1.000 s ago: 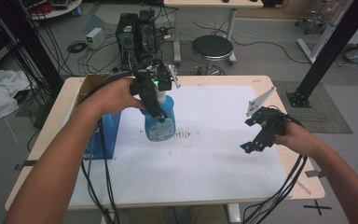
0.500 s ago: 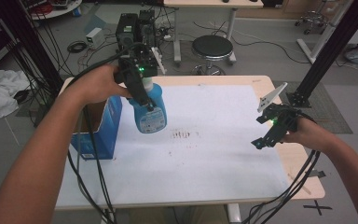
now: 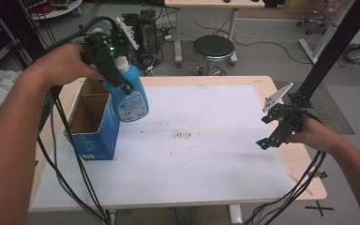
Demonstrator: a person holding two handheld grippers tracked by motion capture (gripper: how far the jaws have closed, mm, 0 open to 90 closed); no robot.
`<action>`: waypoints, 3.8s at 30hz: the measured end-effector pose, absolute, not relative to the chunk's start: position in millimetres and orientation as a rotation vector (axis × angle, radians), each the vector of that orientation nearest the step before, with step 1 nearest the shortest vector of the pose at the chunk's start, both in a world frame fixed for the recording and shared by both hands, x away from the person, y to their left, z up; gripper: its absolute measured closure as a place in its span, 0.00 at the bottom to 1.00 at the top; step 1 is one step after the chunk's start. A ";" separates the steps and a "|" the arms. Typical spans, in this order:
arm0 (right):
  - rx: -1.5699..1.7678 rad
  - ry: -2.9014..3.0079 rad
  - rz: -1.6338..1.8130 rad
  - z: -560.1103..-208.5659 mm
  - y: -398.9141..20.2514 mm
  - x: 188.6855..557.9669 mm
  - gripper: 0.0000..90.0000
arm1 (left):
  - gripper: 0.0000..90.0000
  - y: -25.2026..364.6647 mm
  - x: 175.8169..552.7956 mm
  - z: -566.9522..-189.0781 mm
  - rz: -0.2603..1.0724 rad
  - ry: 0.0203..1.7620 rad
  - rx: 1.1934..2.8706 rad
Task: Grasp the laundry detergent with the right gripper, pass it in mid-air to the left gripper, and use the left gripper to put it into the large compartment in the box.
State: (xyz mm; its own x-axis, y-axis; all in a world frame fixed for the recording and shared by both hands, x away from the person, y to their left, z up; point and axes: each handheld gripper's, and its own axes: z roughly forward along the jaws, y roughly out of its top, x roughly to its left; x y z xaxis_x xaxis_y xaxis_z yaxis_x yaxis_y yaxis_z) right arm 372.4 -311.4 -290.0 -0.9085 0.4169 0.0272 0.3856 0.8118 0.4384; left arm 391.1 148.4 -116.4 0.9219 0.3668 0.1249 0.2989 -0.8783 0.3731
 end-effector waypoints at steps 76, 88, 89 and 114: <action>0.722 2.878 0.687 -296.9 -310.6 373.8 0.01 | 0.42 267.8 414.0 -261.7 0.241 0.686 2.792; 0.730 2.880 0.678 -297.5 -310.6 373.7 0.01 | 0.42 266.0 415.5 -285.8 0.210 0.719 2.776; 0.730 2.879 0.680 -297.7 -310.8 373.7 0.01 | 0.42 265.7 415.7 -285.9 0.213 0.715 2.779; 0.712 2.886 0.694 -300.7 -310.2 372.5 0.01 | 0.29 283.7 406.1 -257.9 0.288 0.805 2.645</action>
